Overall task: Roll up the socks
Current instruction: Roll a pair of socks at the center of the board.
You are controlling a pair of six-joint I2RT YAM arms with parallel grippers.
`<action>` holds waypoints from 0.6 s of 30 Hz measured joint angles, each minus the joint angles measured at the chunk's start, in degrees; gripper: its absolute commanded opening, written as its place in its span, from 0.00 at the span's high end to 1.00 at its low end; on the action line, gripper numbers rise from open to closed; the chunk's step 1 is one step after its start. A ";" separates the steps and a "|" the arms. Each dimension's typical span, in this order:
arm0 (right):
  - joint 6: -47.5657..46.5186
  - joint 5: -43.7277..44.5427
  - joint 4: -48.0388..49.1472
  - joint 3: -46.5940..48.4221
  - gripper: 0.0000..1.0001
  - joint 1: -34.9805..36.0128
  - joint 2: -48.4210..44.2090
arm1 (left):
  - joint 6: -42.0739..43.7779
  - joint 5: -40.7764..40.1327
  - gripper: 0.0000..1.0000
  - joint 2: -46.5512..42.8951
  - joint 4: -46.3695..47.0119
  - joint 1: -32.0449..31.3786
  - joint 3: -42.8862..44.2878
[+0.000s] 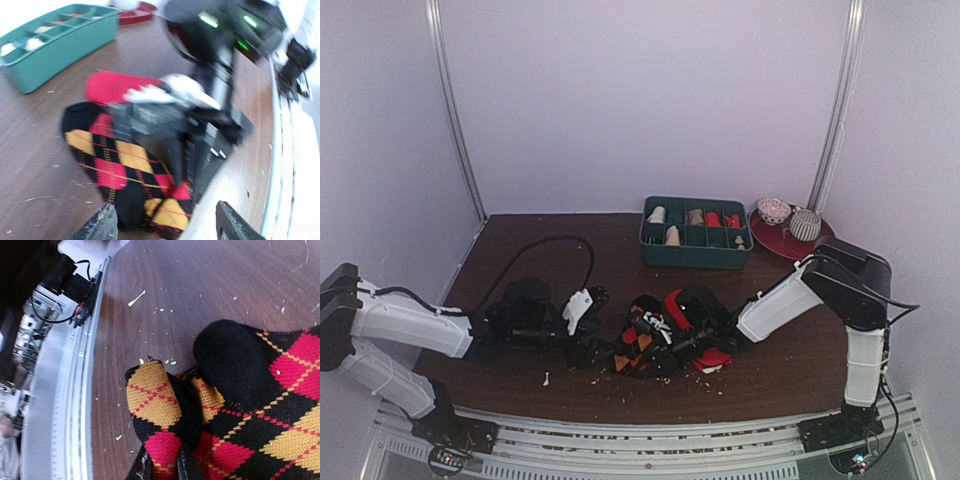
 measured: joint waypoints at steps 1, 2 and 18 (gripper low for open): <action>1.36 -1.49 -0.11 0.35 0.88 -0.52 0.48 | 1.09 -0.28 0.34 0.98 2.27 -0.98 -1.29; 2.67 -3.06 -0.33 0.70 0.87 -1.05 0.98 | 1.75 -0.26 0.35 1.95 3.65 -1.53 -2.03; 5.51 -11.32 -6.60 4.57 0.87 -3.76 4.15 | 4.83 3.52 0.67 15.61 13.25 -1.92 -2.25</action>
